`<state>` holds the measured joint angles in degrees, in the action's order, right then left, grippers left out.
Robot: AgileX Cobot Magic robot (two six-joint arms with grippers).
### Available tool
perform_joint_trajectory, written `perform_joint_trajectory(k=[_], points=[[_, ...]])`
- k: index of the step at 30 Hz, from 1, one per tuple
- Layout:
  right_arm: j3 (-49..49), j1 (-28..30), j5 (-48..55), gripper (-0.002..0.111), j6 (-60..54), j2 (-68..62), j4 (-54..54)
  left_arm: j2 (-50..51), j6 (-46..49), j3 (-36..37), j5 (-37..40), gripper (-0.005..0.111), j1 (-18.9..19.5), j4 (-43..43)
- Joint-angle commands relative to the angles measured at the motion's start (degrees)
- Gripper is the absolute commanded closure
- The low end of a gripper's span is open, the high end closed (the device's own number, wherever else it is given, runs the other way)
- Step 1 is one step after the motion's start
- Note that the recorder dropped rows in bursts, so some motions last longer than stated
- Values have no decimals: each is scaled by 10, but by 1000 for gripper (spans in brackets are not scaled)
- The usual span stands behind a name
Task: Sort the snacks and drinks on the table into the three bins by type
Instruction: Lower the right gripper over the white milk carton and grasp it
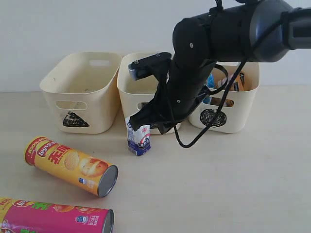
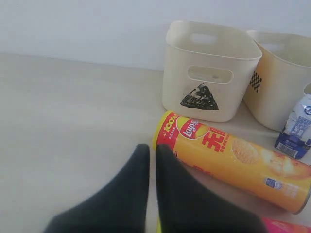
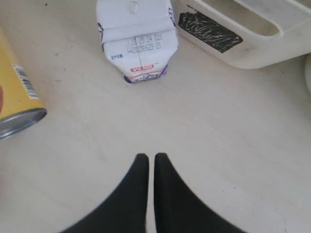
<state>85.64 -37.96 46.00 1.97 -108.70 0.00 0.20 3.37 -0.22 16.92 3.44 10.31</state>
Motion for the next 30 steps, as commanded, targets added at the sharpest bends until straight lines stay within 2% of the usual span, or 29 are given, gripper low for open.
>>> perform_joint_trajectory(k=[1, 3, 7, 9, 30], points=[[-12, 0, -40, 100, -5, 6, 12, -2, 1, 2, -2, 103, 1, 2], [-12, 0, -48, 86, -5, 6, 23, -2, 1, 2, -2, 103, 1, 2], [-12, 0, -66, 48, -7, 6, 44, -2, 1, 2, -2, 103, 1, 2], [-12, 0, -75, 38, -7, 6, 55, -2, 1, 2, -2, 103, 1, 2], [-12, 0, -102, 41, -9, 6, 57, -2, 1, 2, -2, 103, 1, 2]])
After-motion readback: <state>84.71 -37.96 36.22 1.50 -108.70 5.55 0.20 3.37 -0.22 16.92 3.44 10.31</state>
